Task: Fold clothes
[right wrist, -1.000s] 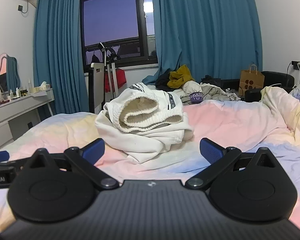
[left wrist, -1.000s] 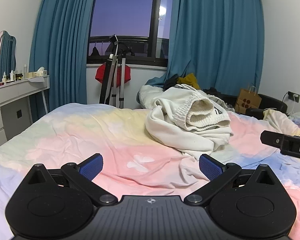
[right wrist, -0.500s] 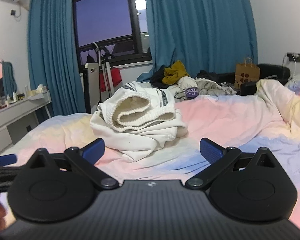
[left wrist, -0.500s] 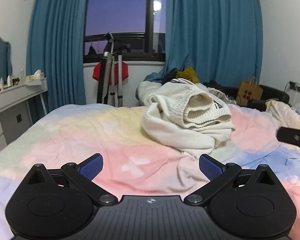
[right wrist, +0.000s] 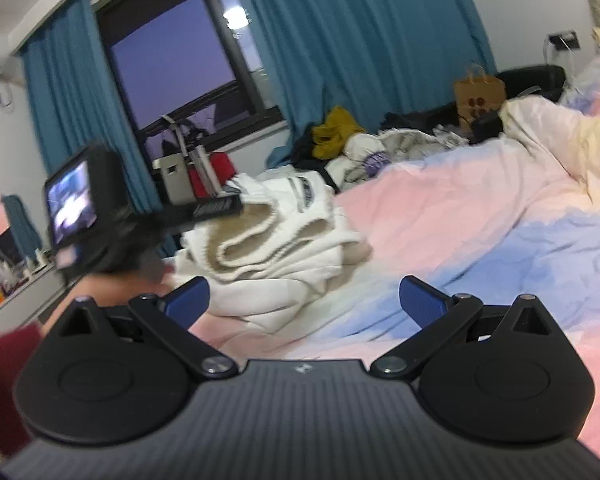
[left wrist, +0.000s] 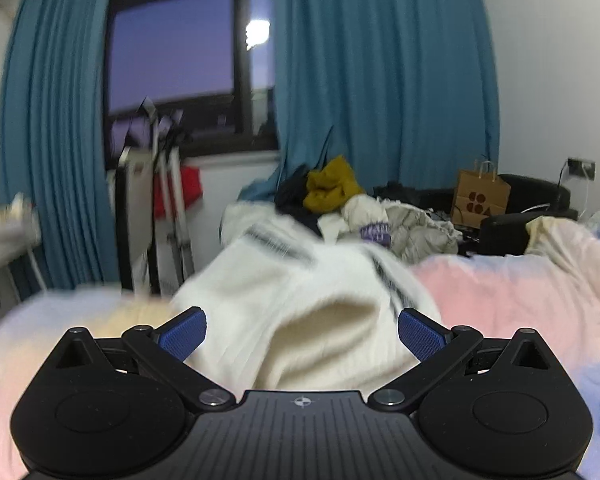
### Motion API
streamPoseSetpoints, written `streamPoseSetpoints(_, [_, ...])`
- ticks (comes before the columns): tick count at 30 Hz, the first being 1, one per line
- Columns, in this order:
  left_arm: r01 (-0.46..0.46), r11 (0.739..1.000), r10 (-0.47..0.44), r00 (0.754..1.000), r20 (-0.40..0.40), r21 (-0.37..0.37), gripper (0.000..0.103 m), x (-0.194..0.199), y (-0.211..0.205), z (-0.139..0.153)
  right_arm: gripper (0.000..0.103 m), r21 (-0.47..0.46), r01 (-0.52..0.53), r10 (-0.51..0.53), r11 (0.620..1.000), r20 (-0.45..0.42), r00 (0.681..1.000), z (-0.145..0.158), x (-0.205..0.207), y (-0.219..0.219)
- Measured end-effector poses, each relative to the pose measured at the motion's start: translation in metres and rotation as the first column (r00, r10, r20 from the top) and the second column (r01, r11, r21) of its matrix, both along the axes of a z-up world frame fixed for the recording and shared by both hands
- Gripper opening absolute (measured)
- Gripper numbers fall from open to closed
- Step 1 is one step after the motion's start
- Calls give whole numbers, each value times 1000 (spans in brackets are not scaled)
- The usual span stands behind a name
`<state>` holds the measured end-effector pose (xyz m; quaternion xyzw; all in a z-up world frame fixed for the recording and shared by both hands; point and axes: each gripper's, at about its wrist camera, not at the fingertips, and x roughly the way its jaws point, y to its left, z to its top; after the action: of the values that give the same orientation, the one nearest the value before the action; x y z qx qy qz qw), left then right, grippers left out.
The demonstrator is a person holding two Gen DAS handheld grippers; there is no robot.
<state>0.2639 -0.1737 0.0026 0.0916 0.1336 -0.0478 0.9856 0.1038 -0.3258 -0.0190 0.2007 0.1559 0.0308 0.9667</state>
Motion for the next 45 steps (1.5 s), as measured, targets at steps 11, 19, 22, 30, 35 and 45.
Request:
streamPoseSetpoints(11, [-105, 925, 144, 986, -80, 365, 75, 114, -81, -44, 103, 60, -27, 33, 998, -111, 993, -44, 39, -14])
streamPoseSetpoints(19, [9, 991, 4, 995, -101, 130, 21, 63, -13, 23, 103, 108, -32, 39, 994, -60, 997, -56, 43, -18])
streamPoseSetpoints(22, [29, 999, -27, 997, -72, 26, 20, 27, 29, 61, 103, 150, -38, 45, 988, -42, 998, -56, 40, -20])
streamPoseSetpoints(30, [-16, 967, 10, 1000, -25, -254, 20, -118, 160, 66, 103, 160, -96, 89, 982, 48, 995, -32, 19, -7])
streamPoseSetpoints(35, [-81, 919, 67, 997, -49, -386, 20, -175, 233, 30, 102, 223, -150, 152, 963, 5, 988, -34, 20, -2])
streamPoseSetpoints(45, [-160, 805, 92, 985, -147, -571, 22, -183, 312, -8, 75, 246, -259, 302, 934, -157, 940, -69, 67, 28])
